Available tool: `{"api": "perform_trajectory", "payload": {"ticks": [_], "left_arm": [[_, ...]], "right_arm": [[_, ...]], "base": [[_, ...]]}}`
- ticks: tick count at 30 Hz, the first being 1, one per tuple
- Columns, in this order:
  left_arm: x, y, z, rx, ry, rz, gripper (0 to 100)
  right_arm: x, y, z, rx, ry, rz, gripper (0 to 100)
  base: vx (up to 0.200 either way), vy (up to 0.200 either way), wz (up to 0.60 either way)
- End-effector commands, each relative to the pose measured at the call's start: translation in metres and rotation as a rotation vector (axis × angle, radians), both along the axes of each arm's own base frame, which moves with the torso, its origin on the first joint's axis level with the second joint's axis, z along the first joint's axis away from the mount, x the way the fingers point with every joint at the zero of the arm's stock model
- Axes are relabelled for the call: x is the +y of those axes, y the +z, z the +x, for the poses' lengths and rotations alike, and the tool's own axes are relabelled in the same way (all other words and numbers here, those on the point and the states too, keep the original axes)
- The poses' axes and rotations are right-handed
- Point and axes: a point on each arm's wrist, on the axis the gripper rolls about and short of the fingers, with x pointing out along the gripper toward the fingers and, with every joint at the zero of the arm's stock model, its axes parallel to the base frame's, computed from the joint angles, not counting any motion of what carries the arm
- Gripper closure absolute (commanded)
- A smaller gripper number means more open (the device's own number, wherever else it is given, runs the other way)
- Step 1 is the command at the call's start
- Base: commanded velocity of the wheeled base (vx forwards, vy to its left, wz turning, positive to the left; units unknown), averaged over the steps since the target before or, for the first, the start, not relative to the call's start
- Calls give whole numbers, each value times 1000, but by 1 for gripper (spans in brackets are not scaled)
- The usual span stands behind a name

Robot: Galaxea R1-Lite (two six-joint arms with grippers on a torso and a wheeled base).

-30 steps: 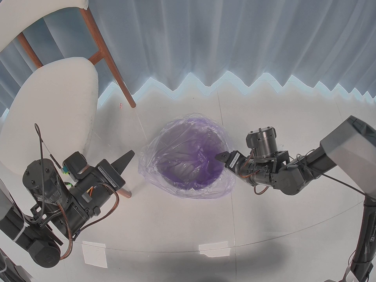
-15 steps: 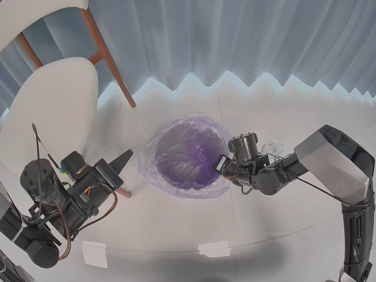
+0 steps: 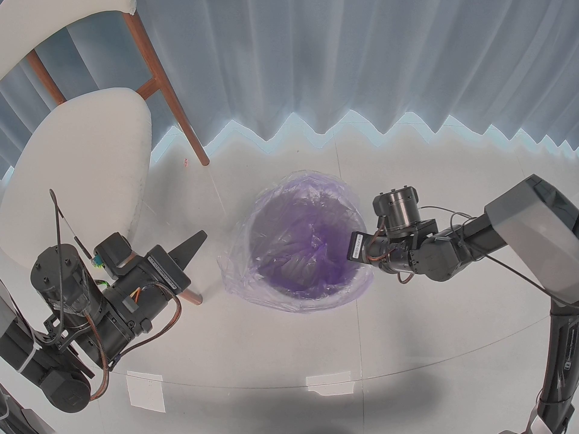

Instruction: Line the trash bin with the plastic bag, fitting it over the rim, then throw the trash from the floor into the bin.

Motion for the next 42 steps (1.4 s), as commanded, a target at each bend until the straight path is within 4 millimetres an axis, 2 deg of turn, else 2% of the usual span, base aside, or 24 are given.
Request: {"api": "perform_trajectory", "payload": {"ticks": [1,8,9,13,17,31,35,40,41,42], "left_arm": [[0,-1,-1,5,-15,-1,100],[4,-10,-2,85,-151,-39,100],[5,-10,-2,89,-154,-44,100],[7,-21,-16,230,-346,-117,100],[11,-22,-11,237,-393,-112,100],[6,-14,3,185,-397,-124,100],[7,-17,-5,185,-401,-91,100],[12,-34,-17,174,-407,59,100],[12,-36,-19,173,-411,74,0],[10,-37,-20,172,-416,75,0]], "right_arm": [[-33,33,-14,-56,42,-59,100],[-64,58,-54,-54,245,-1,100],[-65,58,-55,-53,247,2,100],[-73,61,-75,-38,284,18,100],[-76,63,-87,-42,317,40,100],[-80,58,-106,-35,388,18,100],[-81,58,-106,-34,386,16,100],[-81,57,-107,-31,383,15,100],[-81,57,-107,-30,385,13,100],[-81,56,-107,-29,385,13,100]], "base": [[0,0,0],[0,0,0],[0,0,0],[0,0,0],[0,0,0],[0,0,0],[0,0,0],[0,0,0],[0,0,0],[0,0,0]]}}
